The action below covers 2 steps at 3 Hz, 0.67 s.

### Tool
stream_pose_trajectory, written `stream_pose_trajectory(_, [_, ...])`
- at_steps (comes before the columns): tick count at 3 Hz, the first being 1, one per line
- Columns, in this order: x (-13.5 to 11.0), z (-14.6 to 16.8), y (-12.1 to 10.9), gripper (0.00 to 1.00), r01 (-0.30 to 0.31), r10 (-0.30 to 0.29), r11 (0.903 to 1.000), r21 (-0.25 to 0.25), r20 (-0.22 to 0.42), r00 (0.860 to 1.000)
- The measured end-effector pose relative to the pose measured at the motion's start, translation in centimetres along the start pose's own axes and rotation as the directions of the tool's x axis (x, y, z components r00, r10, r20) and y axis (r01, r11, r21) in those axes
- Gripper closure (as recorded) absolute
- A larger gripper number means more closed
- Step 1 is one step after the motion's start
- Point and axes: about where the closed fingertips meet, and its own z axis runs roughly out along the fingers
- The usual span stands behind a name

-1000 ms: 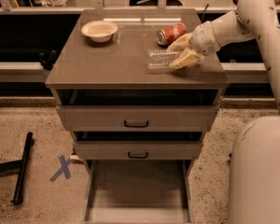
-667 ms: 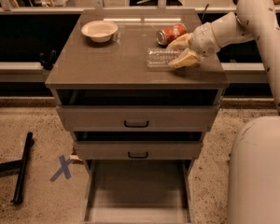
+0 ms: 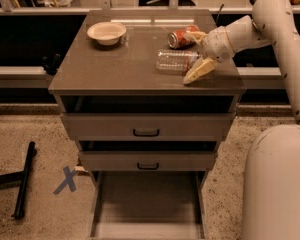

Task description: Pick water bottle from bottom drawer and place on counter

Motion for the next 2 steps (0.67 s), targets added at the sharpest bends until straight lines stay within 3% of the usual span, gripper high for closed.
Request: stream_pose_trajectory(2, [-0.06, -0.05, -0.03, 0.0, 0.0, 0.0, 1.0, 0.0, 0.0, 1.0])
